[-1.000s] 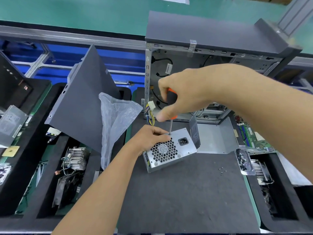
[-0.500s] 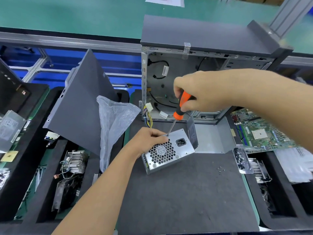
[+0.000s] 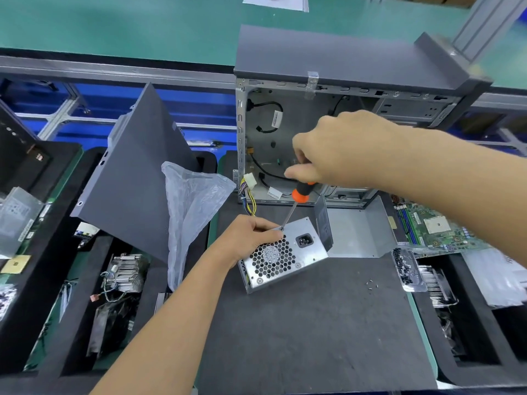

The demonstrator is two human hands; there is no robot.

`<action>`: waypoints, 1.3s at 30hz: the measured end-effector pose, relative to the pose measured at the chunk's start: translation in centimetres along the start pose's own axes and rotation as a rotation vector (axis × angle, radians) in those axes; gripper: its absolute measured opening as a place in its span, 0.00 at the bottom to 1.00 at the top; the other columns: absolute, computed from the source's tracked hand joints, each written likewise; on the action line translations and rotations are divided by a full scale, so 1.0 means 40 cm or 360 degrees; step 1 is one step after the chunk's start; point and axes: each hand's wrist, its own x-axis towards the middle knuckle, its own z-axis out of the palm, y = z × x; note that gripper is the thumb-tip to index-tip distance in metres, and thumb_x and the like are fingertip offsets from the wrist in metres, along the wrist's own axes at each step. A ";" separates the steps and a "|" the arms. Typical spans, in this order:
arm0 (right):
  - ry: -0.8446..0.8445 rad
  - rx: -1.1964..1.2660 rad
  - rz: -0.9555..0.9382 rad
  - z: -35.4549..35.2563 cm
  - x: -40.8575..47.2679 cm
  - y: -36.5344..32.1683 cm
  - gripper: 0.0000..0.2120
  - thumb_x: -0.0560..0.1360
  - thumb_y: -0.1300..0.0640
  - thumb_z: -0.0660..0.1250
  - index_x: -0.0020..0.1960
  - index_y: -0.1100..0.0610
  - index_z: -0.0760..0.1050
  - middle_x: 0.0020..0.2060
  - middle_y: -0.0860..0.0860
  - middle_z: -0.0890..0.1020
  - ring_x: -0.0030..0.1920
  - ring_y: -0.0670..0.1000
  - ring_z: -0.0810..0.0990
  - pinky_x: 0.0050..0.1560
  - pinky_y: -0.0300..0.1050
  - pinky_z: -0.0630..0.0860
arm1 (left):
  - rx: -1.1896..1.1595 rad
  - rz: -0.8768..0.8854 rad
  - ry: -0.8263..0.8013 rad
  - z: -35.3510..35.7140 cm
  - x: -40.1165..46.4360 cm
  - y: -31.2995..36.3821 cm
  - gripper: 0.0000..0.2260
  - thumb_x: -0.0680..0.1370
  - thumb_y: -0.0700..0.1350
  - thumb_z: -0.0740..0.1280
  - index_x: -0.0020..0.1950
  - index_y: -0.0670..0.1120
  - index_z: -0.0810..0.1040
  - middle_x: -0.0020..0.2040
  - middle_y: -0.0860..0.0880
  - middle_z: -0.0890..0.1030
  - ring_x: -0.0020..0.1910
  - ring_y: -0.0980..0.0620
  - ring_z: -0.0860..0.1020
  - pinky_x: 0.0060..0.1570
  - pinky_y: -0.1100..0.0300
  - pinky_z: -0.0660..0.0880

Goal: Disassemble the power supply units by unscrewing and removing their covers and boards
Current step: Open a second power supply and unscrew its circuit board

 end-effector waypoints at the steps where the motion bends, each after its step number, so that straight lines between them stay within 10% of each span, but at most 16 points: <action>1: 0.0016 0.0023 -0.0040 0.001 0.003 -0.001 0.24 0.79 0.34 0.54 0.56 0.53 0.73 0.33 0.50 0.63 0.37 0.58 0.69 0.38 0.48 0.68 | 0.0003 -0.0002 0.0004 0.000 0.000 0.000 0.04 0.73 0.49 0.78 0.46 0.57 0.88 0.46 0.50 0.87 0.51 0.47 0.85 0.63 0.41 0.76; 6: 0.0032 0.0428 -0.0269 -0.001 0.016 -0.002 0.16 0.75 0.43 0.68 0.57 0.49 0.69 0.47 0.48 0.74 0.46 0.56 0.75 0.41 0.50 0.73 | 0.0001 0.0003 0.0011 0.002 -0.002 0.000 0.04 0.73 0.50 0.78 0.46 0.57 0.88 0.47 0.50 0.87 0.52 0.45 0.84 0.63 0.40 0.76; 12: -0.0171 0.0548 -0.0272 0.002 0.020 0.010 0.15 0.73 0.47 0.72 0.56 0.42 0.70 0.46 0.42 0.64 0.53 0.52 0.69 0.49 0.55 0.74 | -0.0030 0.0010 -0.0003 0.001 0.000 -0.001 0.04 0.72 0.49 0.78 0.46 0.56 0.88 0.47 0.50 0.87 0.50 0.49 0.85 0.64 0.42 0.76; 15: -0.0143 0.0326 0.0088 0.011 0.014 0.004 0.36 0.68 0.24 0.55 0.66 0.47 0.64 0.49 0.50 0.67 0.50 0.58 0.70 0.41 0.52 0.69 | -0.0028 0.0021 -0.0008 0.000 0.000 -0.005 0.04 0.73 0.48 0.78 0.46 0.56 0.88 0.47 0.50 0.87 0.50 0.49 0.85 0.64 0.42 0.76; 20: 0.0009 -0.0193 0.0113 0.013 -0.005 -0.007 0.22 0.81 0.34 0.46 0.47 0.47 0.70 0.33 0.51 0.65 0.30 0.53 0.66 0.28 0.43 0.59 | -0.0049 0.0018 -0.0011 0.001 0.000 -0.005 0.08 0.69 0.52 0.78 0.47 0.55 0.88 0.47 0.50 0.87 0.52 0.46 0.84 0.64 0.41 0.76; 33: -0.0072 0.0899 -0.0133 -0.002 0.006 -0.011 0.27 0.67 0.46 0.78 0.61 0.44 0.69 0.48 0.43 0.69 0.54 0.51 0.70 0.50 0.49 0.67 | -0.0034 0.0006 0.0003 0.001 -0.002 -0.002 0.05 0.72 0.49 0.78 0.47 0.56 0.88 0.47 0.49 0.87 0.54 0.44 0.84 0.64 0.39 0.75; 36: -0.0156 0.0650 0.0111 -0.003 -0.004 -0.011 0.34 0.67 0.26 0.64 0.60 0.50 0.64 0.46 0.48 0.68 0.51 0.55 0.69 0.47 0.53 0.71 | -0.0034 0.0018 0.0003 0.002 -0.002 -0.003 0.04 0.73 0.47 0.77 0.46 0.56 0.88 0.47 0.49 0.87 0.51 0.47 0.84 0.65 0.39 0.74; 39: -0.0005 0.0065 0.0291 -0.004 -0.014 -0.020 0.32 0.75 0.26 0.44 0.52 0.54 0.66 0.36 0.51 0.64 0.39 0.57 0.68 0.36 0.49 0.64 | -0.0046 0.0010 -0.0010 0.002 0.000 -0.003 0.04 0.74 0.46 0.77 0.45 0.56 0.88 0.47 0.50 0.87 0.50 0.50 0.84 0.65 0.42 0.75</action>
